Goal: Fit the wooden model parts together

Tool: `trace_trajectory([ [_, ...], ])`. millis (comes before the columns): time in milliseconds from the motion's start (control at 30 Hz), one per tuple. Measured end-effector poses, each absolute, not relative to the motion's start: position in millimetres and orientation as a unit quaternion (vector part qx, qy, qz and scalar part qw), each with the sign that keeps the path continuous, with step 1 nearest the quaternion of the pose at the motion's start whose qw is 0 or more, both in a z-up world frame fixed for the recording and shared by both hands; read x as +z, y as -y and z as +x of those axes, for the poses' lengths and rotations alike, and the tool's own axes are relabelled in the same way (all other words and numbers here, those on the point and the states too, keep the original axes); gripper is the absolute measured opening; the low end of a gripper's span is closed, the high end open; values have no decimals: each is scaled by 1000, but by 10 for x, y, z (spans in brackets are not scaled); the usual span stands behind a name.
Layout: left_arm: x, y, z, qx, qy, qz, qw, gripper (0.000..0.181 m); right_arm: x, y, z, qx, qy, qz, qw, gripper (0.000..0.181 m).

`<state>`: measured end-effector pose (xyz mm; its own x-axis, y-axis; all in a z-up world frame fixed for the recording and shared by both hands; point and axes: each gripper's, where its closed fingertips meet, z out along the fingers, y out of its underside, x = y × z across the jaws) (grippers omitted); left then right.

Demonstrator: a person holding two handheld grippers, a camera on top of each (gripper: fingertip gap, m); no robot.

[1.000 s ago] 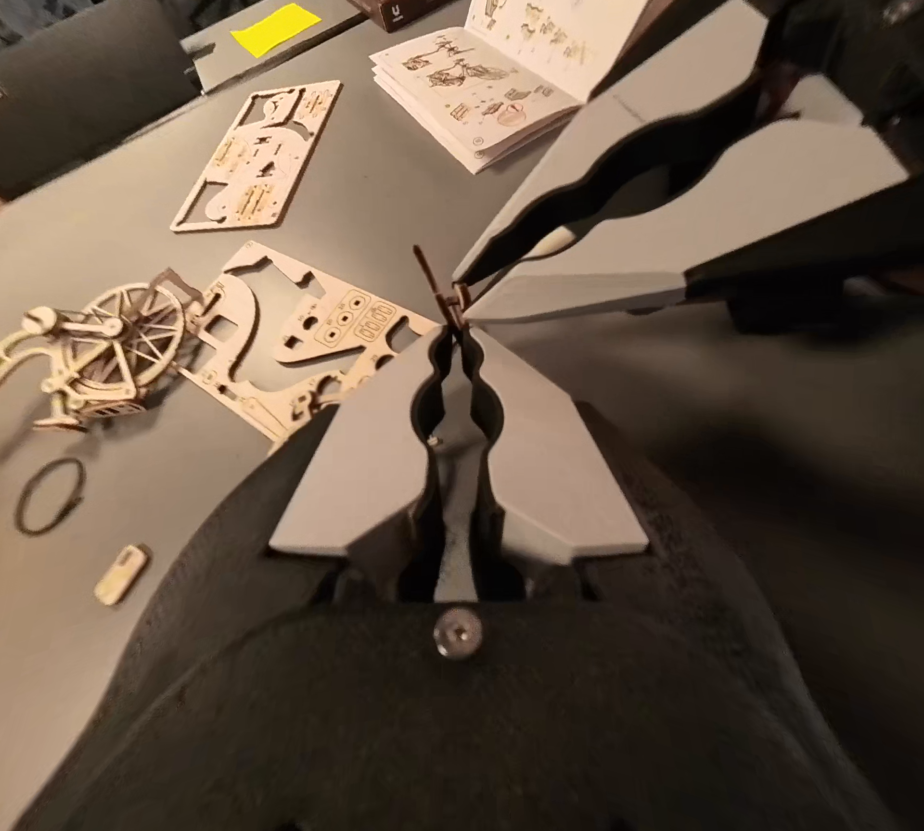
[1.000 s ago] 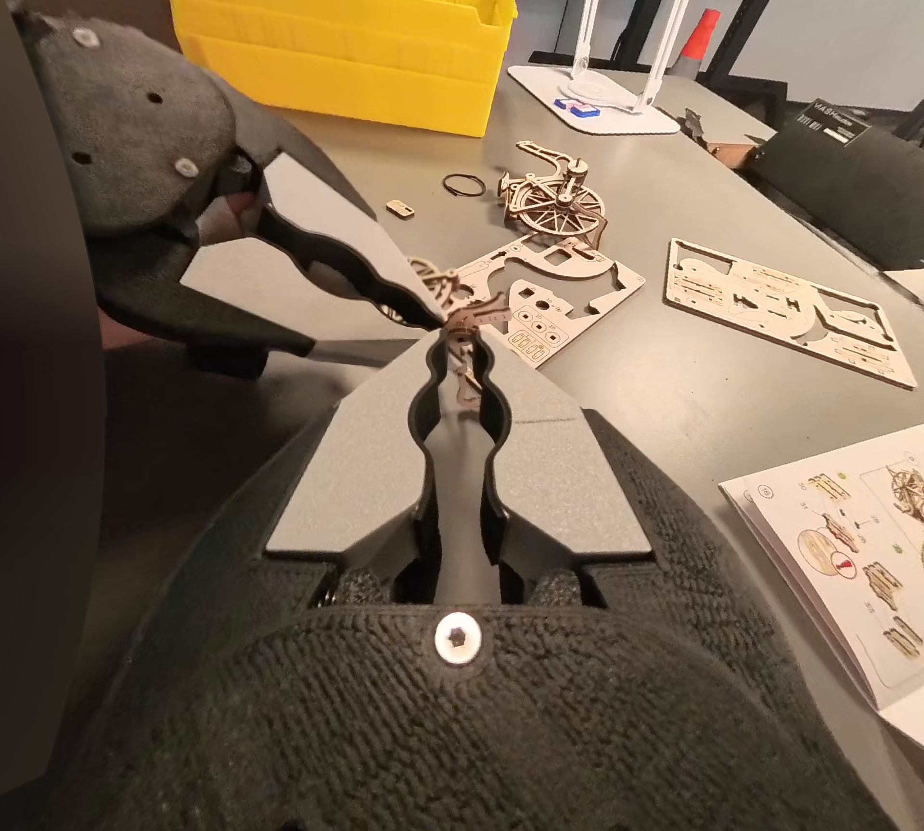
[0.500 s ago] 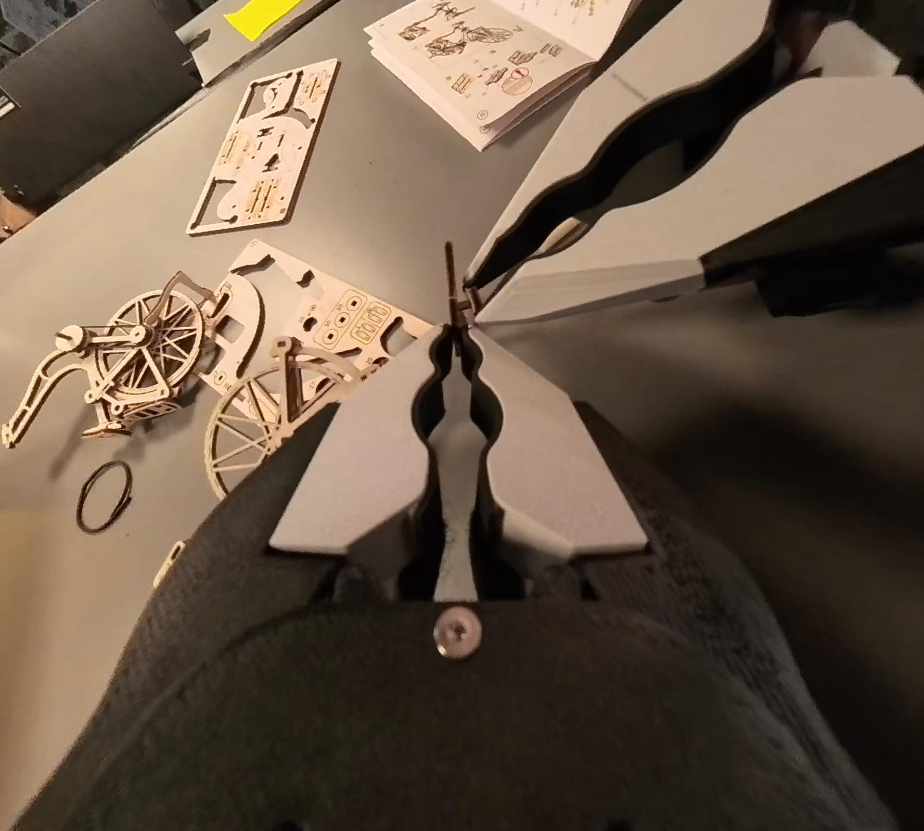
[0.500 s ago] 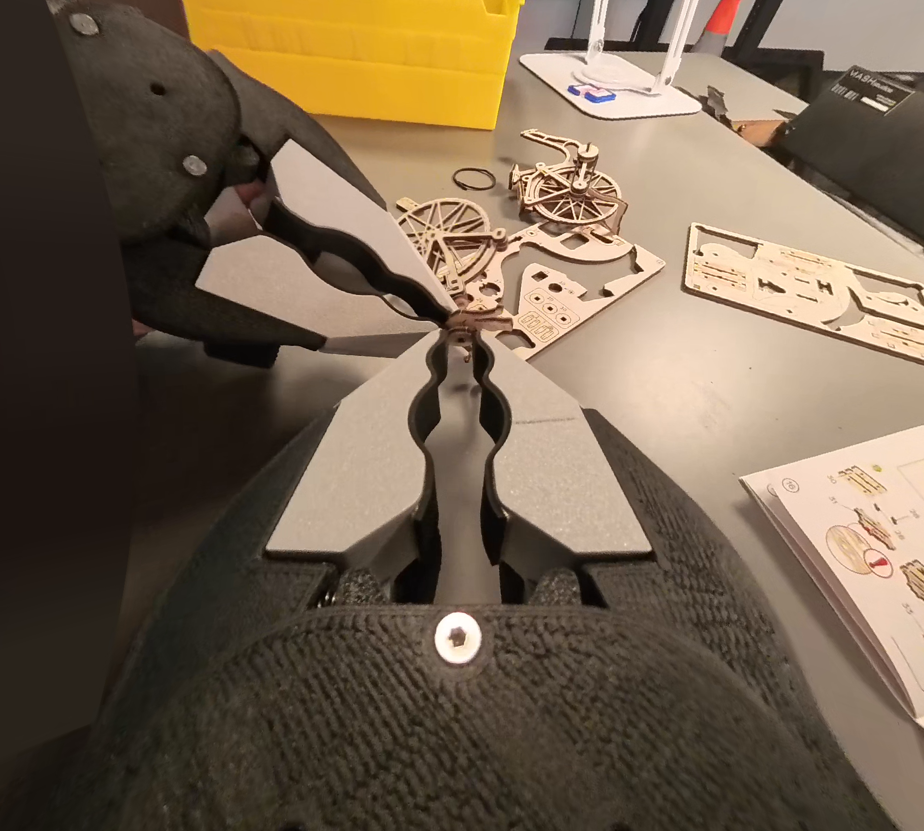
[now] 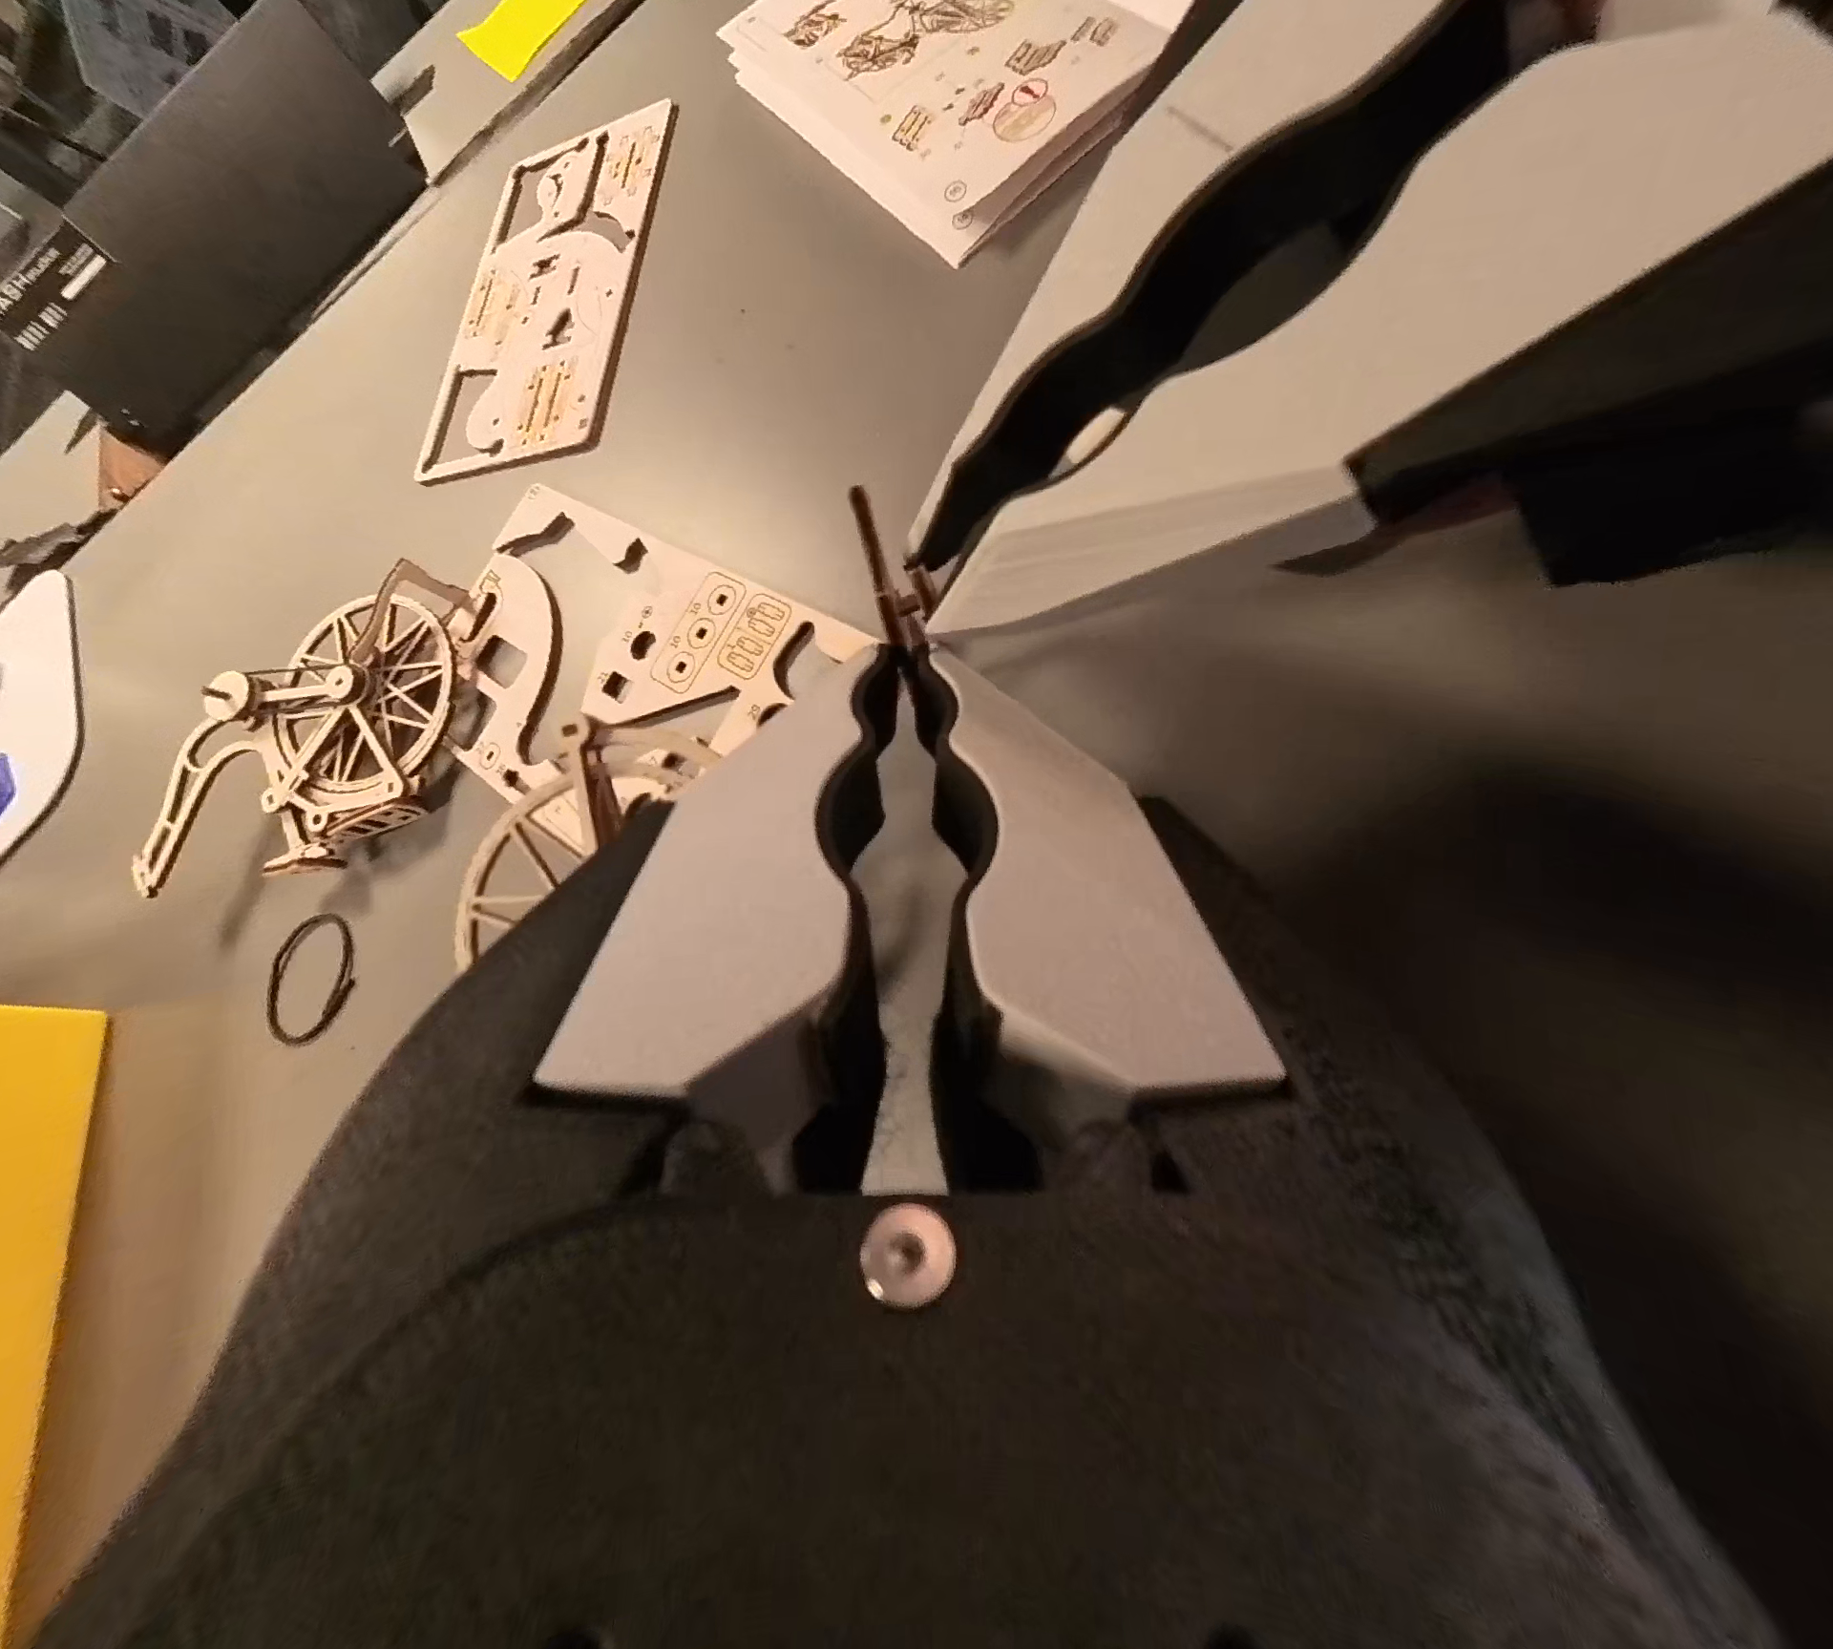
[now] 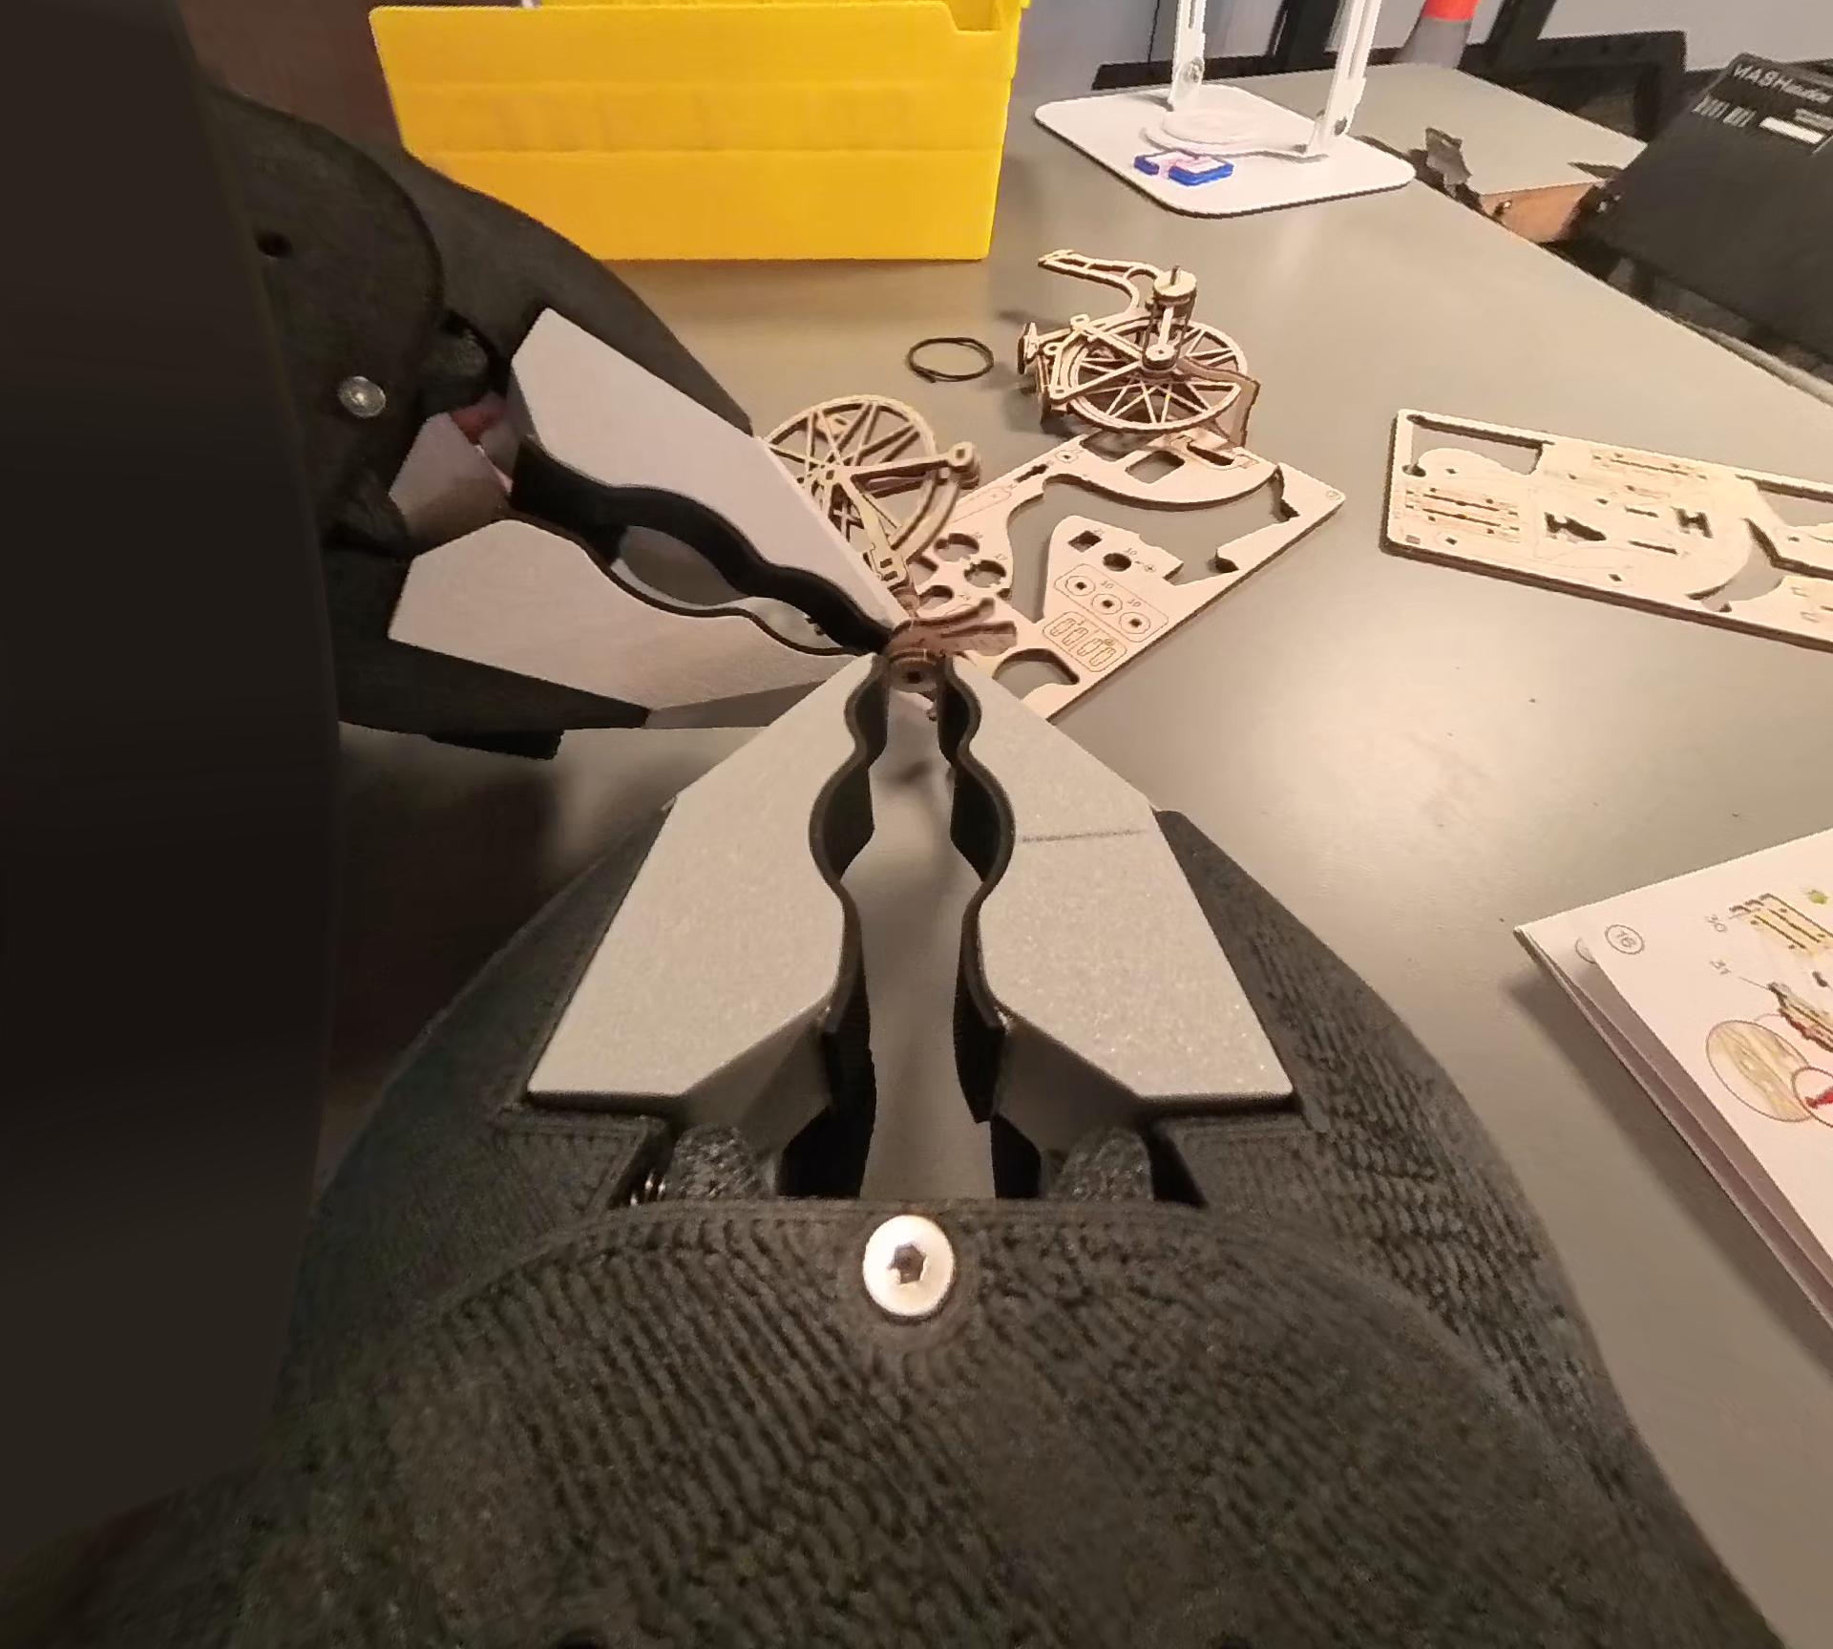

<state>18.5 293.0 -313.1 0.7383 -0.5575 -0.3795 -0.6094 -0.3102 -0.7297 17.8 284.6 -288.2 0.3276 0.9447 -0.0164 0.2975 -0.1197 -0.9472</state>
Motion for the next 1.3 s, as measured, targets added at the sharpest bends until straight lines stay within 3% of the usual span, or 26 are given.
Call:
trace_trajectory([
  [933,-3117,-2867,279,-43,-380,-795,472,2,-2861,-2814,185,332,520,-618,487,6],
  [1300,-3140,-2792,255,14,-480,-755,447,2,-2886,-2718,223,397,552,-596,427,7],
])
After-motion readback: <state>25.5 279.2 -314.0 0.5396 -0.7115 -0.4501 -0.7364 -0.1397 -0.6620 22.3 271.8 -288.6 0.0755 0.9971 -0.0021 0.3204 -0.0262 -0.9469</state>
